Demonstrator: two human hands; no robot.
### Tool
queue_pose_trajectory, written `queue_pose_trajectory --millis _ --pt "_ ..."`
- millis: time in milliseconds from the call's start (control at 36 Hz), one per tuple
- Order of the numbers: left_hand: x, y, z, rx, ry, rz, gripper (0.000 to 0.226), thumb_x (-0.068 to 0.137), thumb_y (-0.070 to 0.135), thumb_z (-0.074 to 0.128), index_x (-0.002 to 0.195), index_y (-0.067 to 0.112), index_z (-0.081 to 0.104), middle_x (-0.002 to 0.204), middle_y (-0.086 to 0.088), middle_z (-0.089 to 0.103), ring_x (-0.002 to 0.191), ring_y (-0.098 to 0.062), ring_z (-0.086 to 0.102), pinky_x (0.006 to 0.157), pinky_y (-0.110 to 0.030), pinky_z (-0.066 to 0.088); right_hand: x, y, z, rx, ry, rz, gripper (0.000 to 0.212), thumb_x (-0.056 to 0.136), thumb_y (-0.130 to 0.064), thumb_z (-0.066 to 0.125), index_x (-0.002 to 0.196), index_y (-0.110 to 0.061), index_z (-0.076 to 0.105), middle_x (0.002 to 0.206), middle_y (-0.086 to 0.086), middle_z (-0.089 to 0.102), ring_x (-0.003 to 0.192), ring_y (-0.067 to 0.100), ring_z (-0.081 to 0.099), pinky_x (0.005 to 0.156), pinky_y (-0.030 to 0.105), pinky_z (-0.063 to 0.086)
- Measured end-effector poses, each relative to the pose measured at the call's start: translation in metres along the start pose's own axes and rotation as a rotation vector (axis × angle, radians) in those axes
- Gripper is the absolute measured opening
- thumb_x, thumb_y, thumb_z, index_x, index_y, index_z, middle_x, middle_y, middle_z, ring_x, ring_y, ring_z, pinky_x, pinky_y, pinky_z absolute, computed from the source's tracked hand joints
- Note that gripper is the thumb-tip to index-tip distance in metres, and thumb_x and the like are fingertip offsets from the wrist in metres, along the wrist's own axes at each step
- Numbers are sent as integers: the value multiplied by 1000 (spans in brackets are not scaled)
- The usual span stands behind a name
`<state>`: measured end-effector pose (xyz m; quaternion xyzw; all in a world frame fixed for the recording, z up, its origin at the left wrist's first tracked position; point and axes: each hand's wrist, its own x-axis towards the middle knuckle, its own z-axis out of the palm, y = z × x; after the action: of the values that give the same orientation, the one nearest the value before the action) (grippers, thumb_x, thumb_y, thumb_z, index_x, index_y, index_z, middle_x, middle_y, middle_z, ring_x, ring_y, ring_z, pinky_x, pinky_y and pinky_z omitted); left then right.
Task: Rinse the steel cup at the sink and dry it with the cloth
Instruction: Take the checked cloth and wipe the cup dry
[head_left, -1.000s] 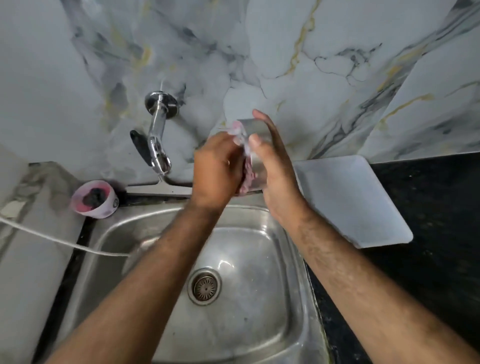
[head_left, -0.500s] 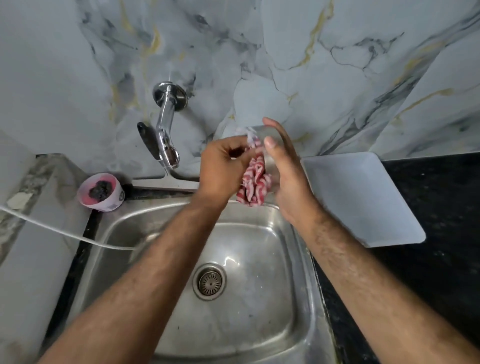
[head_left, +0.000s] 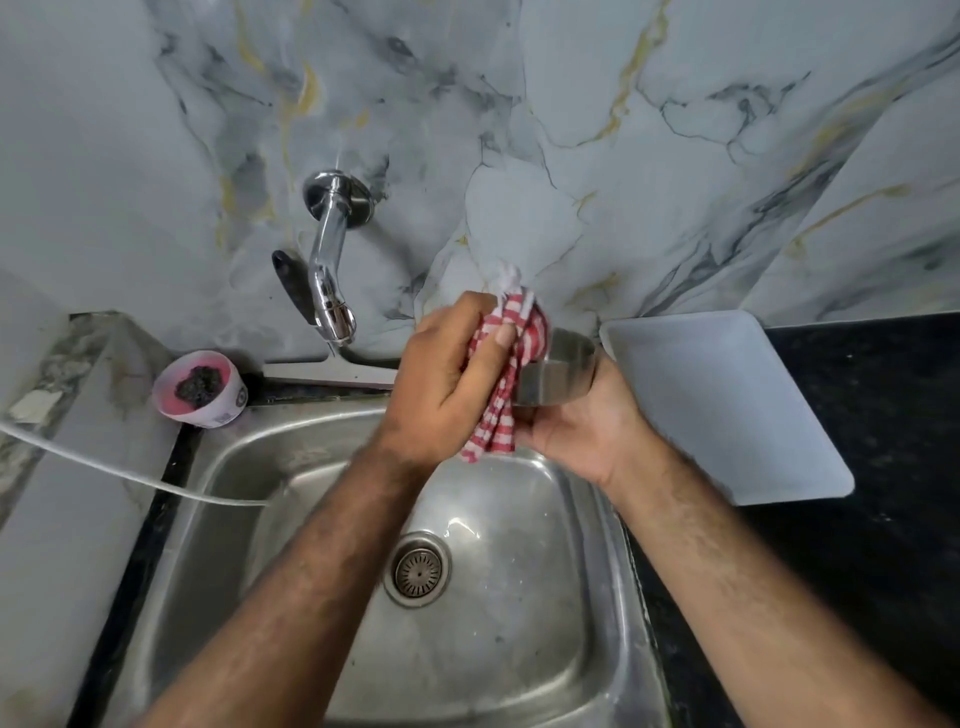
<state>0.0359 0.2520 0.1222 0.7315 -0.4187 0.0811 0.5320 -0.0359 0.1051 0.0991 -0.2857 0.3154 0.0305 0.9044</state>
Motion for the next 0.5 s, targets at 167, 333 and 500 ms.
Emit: queue_pose_trajectory --millis 167,333,500 --pt "2 -2 2 38 118 -149 29 102 29 52 85 7 58 64 -2 62 58 -10 54 57 -33 47 7 14 -10 -693 387 -727 29 111 -33 55 94 -18 73 82 -7 78 86 27 76 84 35 61" --pt "3 8 15 -382 223 -463 29 101 38 54 93 12 63 83 2 68 78 -14 64 73 -33 54 -3 12 8 -805 249 -1079 67 101 -52 58 49 -19 32 43 -9 29 46 11 33 50 37 30" --pt "-1 6 8 -762 384 -628 35 104 35 56 127 12 67 119 -8 78 113 -23 74 88 -29 59 4 18 10 -316 189 -683 67 92 -54 72 40 -26 41 46 -16 32 48 7 30 61 33 29"
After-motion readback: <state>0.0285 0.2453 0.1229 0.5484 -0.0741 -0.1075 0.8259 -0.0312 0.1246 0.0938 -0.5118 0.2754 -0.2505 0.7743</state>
